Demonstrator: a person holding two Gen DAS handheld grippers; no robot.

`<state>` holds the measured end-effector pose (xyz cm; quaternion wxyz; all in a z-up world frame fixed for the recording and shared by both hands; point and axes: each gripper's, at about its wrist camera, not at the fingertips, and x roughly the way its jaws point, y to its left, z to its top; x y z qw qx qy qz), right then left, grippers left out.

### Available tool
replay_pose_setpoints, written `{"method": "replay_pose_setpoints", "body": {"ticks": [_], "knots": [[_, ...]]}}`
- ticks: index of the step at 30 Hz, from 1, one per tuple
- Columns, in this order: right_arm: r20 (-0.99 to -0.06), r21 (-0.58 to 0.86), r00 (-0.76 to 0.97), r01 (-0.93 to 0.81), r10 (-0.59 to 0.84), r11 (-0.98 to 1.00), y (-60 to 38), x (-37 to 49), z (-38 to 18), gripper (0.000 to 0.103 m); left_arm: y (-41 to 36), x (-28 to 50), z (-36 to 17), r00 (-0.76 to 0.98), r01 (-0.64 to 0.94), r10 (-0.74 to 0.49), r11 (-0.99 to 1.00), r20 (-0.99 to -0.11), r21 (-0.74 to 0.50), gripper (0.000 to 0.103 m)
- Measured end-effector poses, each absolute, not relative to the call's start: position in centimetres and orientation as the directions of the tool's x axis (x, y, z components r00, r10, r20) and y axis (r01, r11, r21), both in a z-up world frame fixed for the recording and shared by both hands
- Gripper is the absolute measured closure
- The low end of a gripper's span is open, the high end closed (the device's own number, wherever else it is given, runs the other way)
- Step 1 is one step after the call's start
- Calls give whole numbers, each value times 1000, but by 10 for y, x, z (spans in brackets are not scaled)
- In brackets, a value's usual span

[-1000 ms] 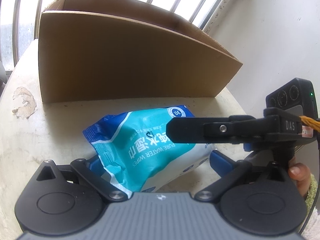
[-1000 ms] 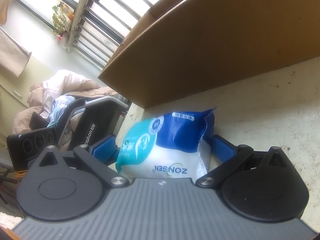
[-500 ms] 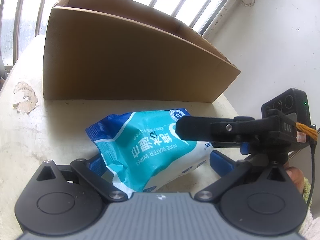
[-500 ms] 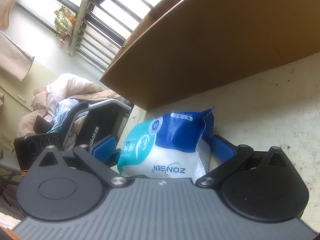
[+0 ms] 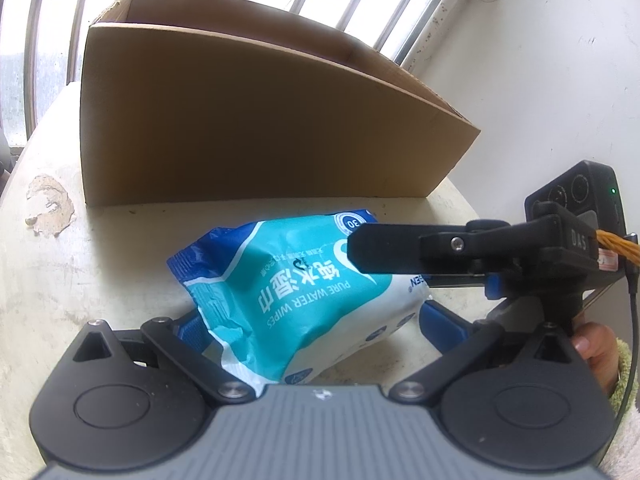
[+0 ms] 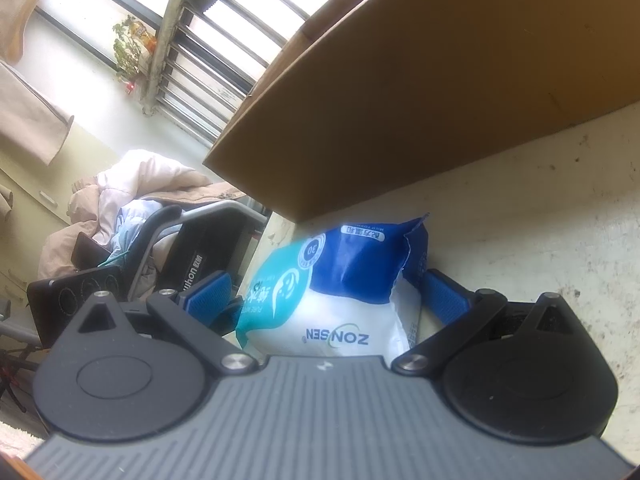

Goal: Organize objects

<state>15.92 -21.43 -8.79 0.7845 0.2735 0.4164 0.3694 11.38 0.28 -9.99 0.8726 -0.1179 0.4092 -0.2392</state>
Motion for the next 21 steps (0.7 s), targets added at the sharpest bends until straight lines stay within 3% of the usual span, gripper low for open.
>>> {"method": "replay_pose_setpoints", "body": {"ticks": [21], "knots": [[-451, 736, 381, -352, 807, 578, -214, 159, -88, 1, -14, 117, -104, 563, 333, -491, 871, -665, -362, 0]]}}
